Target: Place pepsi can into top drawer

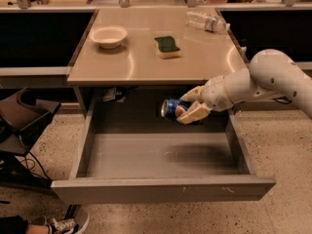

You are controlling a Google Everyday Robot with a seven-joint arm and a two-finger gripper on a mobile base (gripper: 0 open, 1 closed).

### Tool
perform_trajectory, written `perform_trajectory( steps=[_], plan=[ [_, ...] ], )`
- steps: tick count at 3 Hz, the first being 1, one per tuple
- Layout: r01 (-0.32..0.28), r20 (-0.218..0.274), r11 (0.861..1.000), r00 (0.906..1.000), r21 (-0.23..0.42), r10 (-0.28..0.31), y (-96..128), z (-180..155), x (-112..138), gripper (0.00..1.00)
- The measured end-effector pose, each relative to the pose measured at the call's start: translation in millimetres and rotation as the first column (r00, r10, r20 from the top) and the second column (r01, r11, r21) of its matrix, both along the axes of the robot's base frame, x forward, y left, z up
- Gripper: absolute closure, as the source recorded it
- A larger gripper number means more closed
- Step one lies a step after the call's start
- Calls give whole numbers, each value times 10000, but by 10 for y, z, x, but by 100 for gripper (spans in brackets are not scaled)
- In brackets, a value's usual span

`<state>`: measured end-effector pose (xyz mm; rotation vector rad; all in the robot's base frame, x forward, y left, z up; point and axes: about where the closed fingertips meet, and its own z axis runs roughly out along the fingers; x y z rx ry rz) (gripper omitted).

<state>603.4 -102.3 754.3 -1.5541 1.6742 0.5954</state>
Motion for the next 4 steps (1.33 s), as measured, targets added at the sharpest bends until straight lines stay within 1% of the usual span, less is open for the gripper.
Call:
perform_trajectory(
  steps=[1,2,3,4],
  plan=[
    [-37,-71,10000,10000,-49,37,14,-32,-24,100],
    [-389,-563,9992,9976,52,391,157,-273,-21,100],
    [-544,-1466,9984,9876,172,563,320,-764,-36,100],
    [-455,-2188,9989,9747,91,463,392,-1170,-130,100]
  ],
)
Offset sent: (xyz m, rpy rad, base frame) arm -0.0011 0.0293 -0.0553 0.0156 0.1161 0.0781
